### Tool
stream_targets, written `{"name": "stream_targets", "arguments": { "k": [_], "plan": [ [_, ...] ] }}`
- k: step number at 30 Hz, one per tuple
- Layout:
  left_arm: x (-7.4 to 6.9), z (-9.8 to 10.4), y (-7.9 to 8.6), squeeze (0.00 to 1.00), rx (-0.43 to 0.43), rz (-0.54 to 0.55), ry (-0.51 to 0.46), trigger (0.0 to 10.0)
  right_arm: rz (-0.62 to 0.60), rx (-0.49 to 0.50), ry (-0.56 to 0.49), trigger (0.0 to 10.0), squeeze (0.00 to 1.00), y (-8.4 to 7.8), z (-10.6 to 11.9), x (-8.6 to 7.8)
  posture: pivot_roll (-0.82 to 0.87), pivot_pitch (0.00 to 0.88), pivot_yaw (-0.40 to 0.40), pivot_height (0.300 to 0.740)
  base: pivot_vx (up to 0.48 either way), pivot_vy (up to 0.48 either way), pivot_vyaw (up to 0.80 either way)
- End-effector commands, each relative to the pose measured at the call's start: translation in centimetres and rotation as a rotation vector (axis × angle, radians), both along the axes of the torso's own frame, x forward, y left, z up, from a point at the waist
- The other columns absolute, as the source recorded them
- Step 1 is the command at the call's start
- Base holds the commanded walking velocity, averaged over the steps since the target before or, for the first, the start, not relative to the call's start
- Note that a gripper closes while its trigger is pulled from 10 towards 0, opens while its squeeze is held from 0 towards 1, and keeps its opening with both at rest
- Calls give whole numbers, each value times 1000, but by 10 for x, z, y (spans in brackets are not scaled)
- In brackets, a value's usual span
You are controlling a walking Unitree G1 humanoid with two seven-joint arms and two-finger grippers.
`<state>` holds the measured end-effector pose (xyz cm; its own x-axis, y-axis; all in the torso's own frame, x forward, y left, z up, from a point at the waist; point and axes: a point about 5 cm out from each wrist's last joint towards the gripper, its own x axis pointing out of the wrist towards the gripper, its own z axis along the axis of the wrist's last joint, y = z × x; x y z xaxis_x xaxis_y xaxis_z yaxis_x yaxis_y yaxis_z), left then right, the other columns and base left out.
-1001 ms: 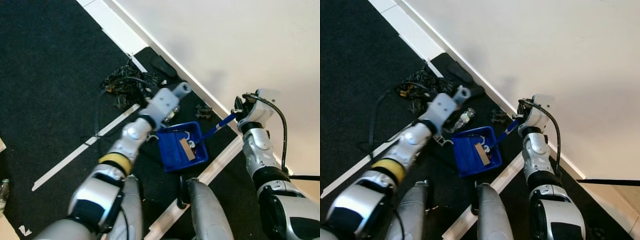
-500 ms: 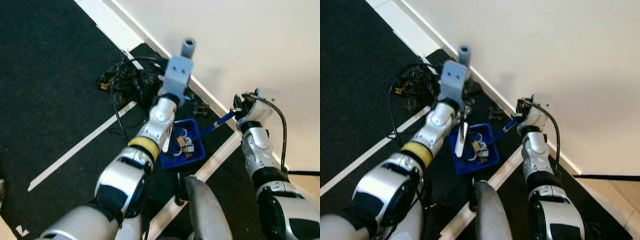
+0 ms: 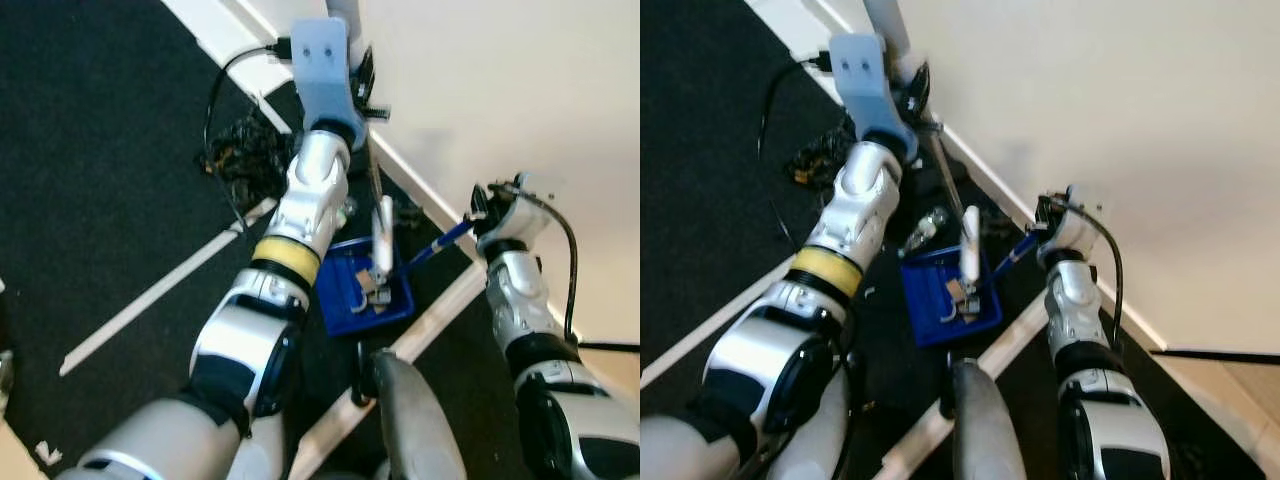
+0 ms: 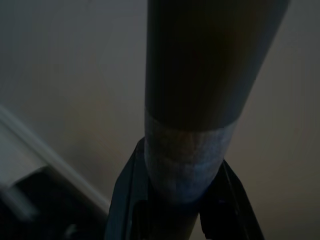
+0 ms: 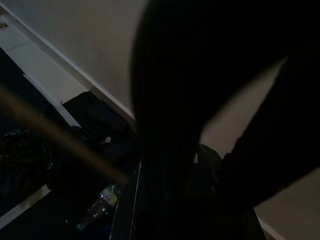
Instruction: Sweep floor
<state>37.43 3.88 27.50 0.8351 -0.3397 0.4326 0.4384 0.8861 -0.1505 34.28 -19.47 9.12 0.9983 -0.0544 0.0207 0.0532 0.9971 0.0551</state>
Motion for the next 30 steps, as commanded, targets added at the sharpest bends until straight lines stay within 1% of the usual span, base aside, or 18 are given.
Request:
{"name": "stream_targets", "arguments": {
  "k": [1, 2, 5, 6, 7, 8, 9, 10, 12, 16, 18, 19, 22, 24, 25, 27, 28, 30],
  "plan": [
    [-9, 2, 12, 0, -3, -40, -21, 10000, 12, 17, 248, 10000, 0, 4, -54, -27, 21, 424, -95, 740, 0, 0, 0],
    [-9, 2, 12, 0, -3, -40, -21, 10000, 12, 17, 248, 10000, 0, 4, -54, -27, 21, 424, -95, 740, 0, 0, 0],
    [-12, -10, 50, 0, 199, 34, -12, 10000, 19, 20, 253, 10000, 0, 6, -54, -27, 22, 427, -98, 740, 0, 0, 0],
    [-12, -10, 50, 0, 199, 34, -12, 10000, 19, 20, 253, 10000, 0, 6, -54, -27, 22, 427, -98, 740, 0, 0, 0],
    [-13, -22, 70, 0, 315, 94, 27, 10000, 20, 21, 255, 10000, 0, 6, -55, -27, 22, 426, -100, 740, 0, 0, 0],
    [-15, -41, 106, 0, 500, 223, 107, 10000, 23, 21, 257, 10000, 0, 6, -55, -27, 22, 422, -102, 740, 0, 0, 0],
    [-16, -49, 123, 0, 548, 308, 136, 10000, 24, 21, 258, 10000, 0, 6, -55, -27, 25, 420, -109, 740, 0, 0, 0],
    [-18, -53, 132, 0, 568, 360, 150, 10000, 24, 21, 258, 10000, 0, 5, -54, -27, 25, 420, -109, 740, 0, 0, 0],
    [-20, -55, 138, 0, 573, 395, 171, 10000, 25, 21, 259, 10000, 0, 5, -54, -26, 25, 420, -109, 740, 0, 0, 0],
    [-41, -79, 171, 0, 640, 634, 221, 10000, 38, 16, 258, 10000, 0, 6, -52, -24, 17, 413, -117, 740, 0, 0, 0],
    [-45, -85, 173, 0, 650, 661, 231, 10000, 40, 15, 258, 10000, 0, 6, -51, -23, 17, 413, -117, 740, 0, 0, 0],
    [-52, -101, 172, 0, 657, 679, 267, 10000, 46, 14, 258, 10000, 0, 7, -51, -22, 11, 412, -119, 740, 0, 0, 0],
    [-55, -107, 170, 0, 655, 678, 282, 10000, 47, 14, 258, 10000, 0, 8, -51, -22, 11, 412, -119, 740, 0, 0, 0],
    [-62, -124, 162, 0, 641, 658, 334, 10000, 51, 14, 259, 10000, 0, 8, -51, -22, 7, 411, -119, 740, 0, 0, 0],
    [-62, -124, 162, 0, 641, 658, 334, 10000, 51, 14, 259, 10000, 0, 8, -51, -22, 7, 411, -119, 740, 0, 0, 0],
    [-69, -145, 151, 0, 572, 643, 395, 10000, 57, 12, 261, 10000, 0, 9, -52, -23, 5, 410, -120, 740, 0, 0, 0],
    [-69, -145, 151, 0, 572, 643, 395, 10000, 57, 12, 261, 10000, 0, 9, -52, -23, 5, 410, -120, 740, 0, 0, 0],
    [-73, -159, 141, 0, 502, 648, 414, 10000, 60, 11, 262, 10000, 0, 9, -52, -24, 0, 407, -122, 740, 0, 0, 0]
  ]
}}
